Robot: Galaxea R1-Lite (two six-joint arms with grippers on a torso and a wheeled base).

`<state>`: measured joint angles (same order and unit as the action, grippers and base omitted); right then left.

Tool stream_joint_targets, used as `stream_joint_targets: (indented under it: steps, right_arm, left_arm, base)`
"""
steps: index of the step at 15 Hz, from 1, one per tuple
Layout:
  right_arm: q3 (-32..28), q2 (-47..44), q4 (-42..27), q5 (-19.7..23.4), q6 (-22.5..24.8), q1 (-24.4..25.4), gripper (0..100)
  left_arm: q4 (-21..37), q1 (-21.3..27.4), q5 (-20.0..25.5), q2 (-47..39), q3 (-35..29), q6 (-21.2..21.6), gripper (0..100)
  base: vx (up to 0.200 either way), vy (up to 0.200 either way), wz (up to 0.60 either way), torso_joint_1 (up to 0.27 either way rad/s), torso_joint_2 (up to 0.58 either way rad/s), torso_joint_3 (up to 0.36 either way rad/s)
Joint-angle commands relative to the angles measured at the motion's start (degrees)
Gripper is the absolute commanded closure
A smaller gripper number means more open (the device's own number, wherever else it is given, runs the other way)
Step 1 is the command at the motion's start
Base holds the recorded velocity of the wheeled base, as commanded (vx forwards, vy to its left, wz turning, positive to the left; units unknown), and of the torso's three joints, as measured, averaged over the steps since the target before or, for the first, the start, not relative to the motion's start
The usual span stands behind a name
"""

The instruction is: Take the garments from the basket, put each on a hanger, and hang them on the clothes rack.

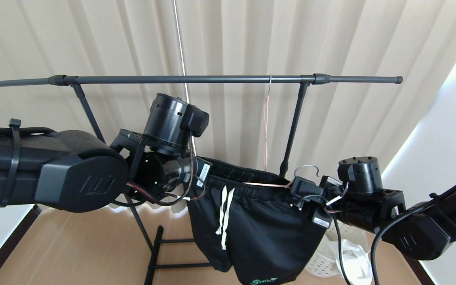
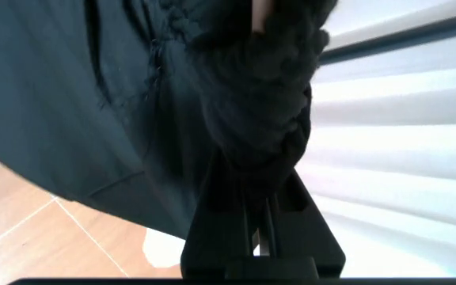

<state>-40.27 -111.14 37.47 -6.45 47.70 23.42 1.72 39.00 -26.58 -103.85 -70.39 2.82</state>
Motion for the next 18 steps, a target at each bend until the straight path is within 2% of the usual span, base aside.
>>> stream_joint_targets:
  steps: [1, 4, 8, 11, 15, 18]
  right_arm:
    - [-1.04, -1.27, 0.49, -0.14, -1.12, 0.31, 100]
    - [-4.03, -1.27, -0.21, -0.23, -10.35, 2.77, 100]
    - [-4.56, -0.57, 0.49, -0.23, -12.90, 4.79, 100]
    - [-6.40, -1.09, 0.49, -2.25, -18.70, 7.34, 100]
    - [-6.23, -1.45, 1.90, -4.10, -18.96, 9.10, 100]
    - [-6.67, -5.23, 7.44, -7.00, -18.96, 9.63, 100]
  left_arm:
    - [0.92, 1.17, -0.06, 0.23, -0.80, 0.00, 100]
    - [4.61, 3.01, -0.06, -0.21, -2.30, -0.09, 100]
    - [6.81, 4.95, 0.03, -3.46, -2.47, -1.85, 100]
    - [6.89, 6.00, 0.03, -6.45, -4.23, -2.99, 100]
    - [6.98, 6.79, 0.03, -8.47, -6.52, -5.63, 100]
    - [10.23, 7.67, 1.26, -8.30, -7.92, -8.88, 100]
  base:
    - [0.000, 0.000, 0.00, 0.000, 0.00, 0.000]
    - [0.000, 0.000, 0.00, 0.000, 0.00, 0.000]
    - [0.000, 0.000, 0.00, 0.000, 0.00, 0.000]
    - [0.000, 0.000, 0.00, 0.000, 0.00, 0.000]
    - [0.000, 0.000, 0.00, 0.000, 0.00, 0.000]
    - [0.000, 0.000, 0.00, 0.000, 0.00, 0.000]
